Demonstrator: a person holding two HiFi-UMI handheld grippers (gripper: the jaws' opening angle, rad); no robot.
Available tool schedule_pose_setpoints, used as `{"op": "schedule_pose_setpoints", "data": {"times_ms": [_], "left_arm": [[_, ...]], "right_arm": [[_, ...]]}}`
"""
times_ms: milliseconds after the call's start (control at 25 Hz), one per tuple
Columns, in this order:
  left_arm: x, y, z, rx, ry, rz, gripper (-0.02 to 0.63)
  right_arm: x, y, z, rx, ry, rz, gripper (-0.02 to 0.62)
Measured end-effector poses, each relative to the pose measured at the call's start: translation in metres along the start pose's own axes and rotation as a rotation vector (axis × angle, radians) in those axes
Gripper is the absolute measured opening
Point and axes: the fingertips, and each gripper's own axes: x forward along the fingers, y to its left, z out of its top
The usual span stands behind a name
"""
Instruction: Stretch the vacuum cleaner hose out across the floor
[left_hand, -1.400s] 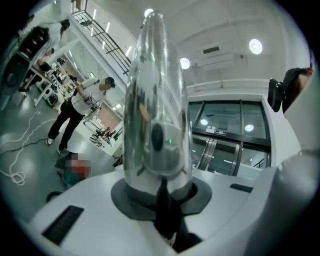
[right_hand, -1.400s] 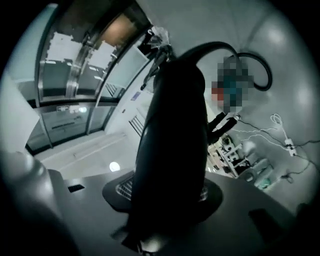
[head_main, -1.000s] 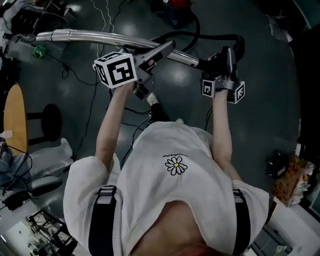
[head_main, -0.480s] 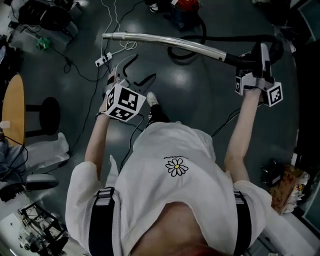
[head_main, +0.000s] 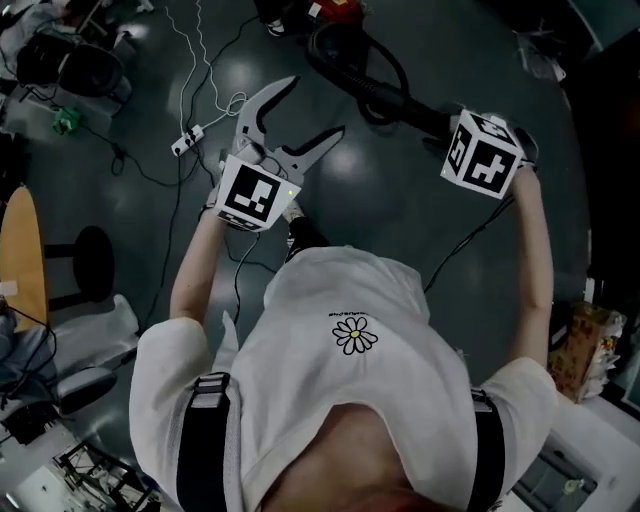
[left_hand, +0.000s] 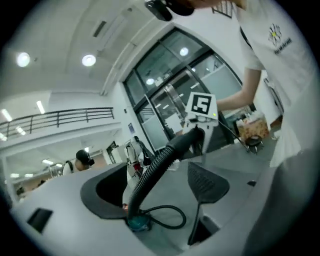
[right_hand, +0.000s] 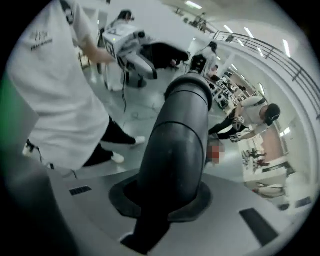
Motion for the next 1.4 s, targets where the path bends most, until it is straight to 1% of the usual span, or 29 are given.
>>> {"op": "schedule_pose_setpoints", "data": {"times_ms": [40, 120, 160, 200, 240, 280, 320, 400, 480, 560, 600, 640, 680, 760, 800, 880, 960, 1040, 1120, 1160, 1200, 1280, 1320, 1400], "left_arm": [[0.008, -0.014, -0.003, 0.050, 0.019, -0.025, 0.362], [0.023, -0.035, -0.008, 0.120, 0.049, -0.053, 0.362], [0.029, -0.043, -0.006, 0.128, 0.049, -0.065, 0.362], [0.034, -0.051, -0.003, 0.120, 0.043, -0.084, 0.362], [0.039, -0.059, 0.000, 0.103, 0.041, -0.115, 0.362], [0.043, -0.070, 0.004, 0.084, 0.047, -0.165, 0.362], [0.045, -0.084, 0.008, 0.062, 0.059, -0.236, 0.362], [0.040, -0.116, 0.021, -0.003, 0.074, -0.393, 0.362], [0.028, -0.146, 0.034, -0.093, 0.100, -0.541, 0.360], [0.013, -0.184, 0.038, -0.161, 0.145, -0.737, 0.360], [0.005, -0.201, 0.039, -0.178, 0.145, -0.828, 0.359], [-0.003, -0.212, 0.042, -0.197, 0.123, -0.883, 0.321], [-0.009, -0.216, 0.047, -0.229, 0.088, -0.903, 0.206], [-0.018, -0.213, 0.065, -0.311, 0.015, -0.900, 0.136], [-0.022, -0.211, 0.077, -0.351, -0.019, -0.901, 0.118], [-0.033, -0.212, 0.105, -0.441, -0.095, -0.925, 0.108], [-0.048, -0.217, 0.132, -0.561, -0.170, -0.971, 0.097], [-0.061, -0.222, 0.152, -0.698, -0.222, -0.998, 0.098], [-0.074, -0.226, 0.161, -0.827, -0.257, -0.991, 0.098], [-0.081, -0.228, 0.161, -0.877, -0.267, -0.979, 0.098], [-0.090, -0.231, 0.159, -0.914, -0.269, -0.966, 0.098], [-0.110, -0.240, 0.151, -0.962, -0.256, -0.944, 0.098], [-0.123, -0.246, 0.148, -0.980, -0.248, -0.939, 0.098], [-0.154, -0.262, 0.147, -0.994, -0.233, -0.931, 0.098]], "right_arm": [[-0.004, -0.007, -0.021, -0.041, 0.085, -0.052, 0.080], [-0.022, -0.021, -0.048, -0.132, 0.197, -0.170, 0.078], [-0.035, -0.027, -0.053, -0.184, 0.221, -0.232, 0.077], [-0.048, -0.032, -0.052, -0.237, 0.220, -0.295, 0.075], [-0.062, -0.037, -0.046, -0.289, 0.195, -0.358, 0.075], [-0.077, -0.039, -0.036, -0.336, 0.152, -0.419, 0.075], [-0.090, -0.041, -0.026, -0.377, 0.099, -0.477, 0.075], [-0.109, -0.042, -0.010, -0.440, -0.001, -0.571, 0.075], [-0.120, -0.044, -0.003, -0.489, -0.076, -0.645, 0.077], [-0.126, -0.046, 0.006, -0.539, -0.143, -0.712, 0.077], [-0.128, -0.046, 0.014, -0.563, -0.187, -0.738, 0.077], [-0.129, -0.045, 0.024, -0.579, -0.237, -0.761, 0.077], [-0.131, -0.046, 0.033, -0.579, -0.288, -0.785, 0.077], [-0.138, -0.050, 0.046, -0.525, -0.383, -0.836, 0.075], [-0.142, -0.053, 0.050, -0.478, -0.433, -0.858, 0.075], [-0.147, -0.056, 0.058, -0.362, -0.549, -0.877, 0.075], [-0.143, -0.052, 0.062, -0.230, -0.642, -0.848, 0.075], [-0.125, -0.040, 0.061, -0.098, -0.687, -0.796, 0.078], [-0.099, -0.021, 0.059, 0.040, -0.753, -0.744, 0.078], [-0.090, -0.009, 0.062, 0.132, -0.802, -0.706, 0.080], [-0.081, 0.005, 0.066, 0.236, -0.852, -0.655, 0.105], [-0.059, 0.038, 0.070, 0.428, -0.927, -0.523, 0.255], [-0.049, 0.057, 0.071, 0.510, -0.953, -0.455, 0.292], [-0.035, 0.100, 0.078, 0.635, -0.987, -0.347, 0.302]]}}
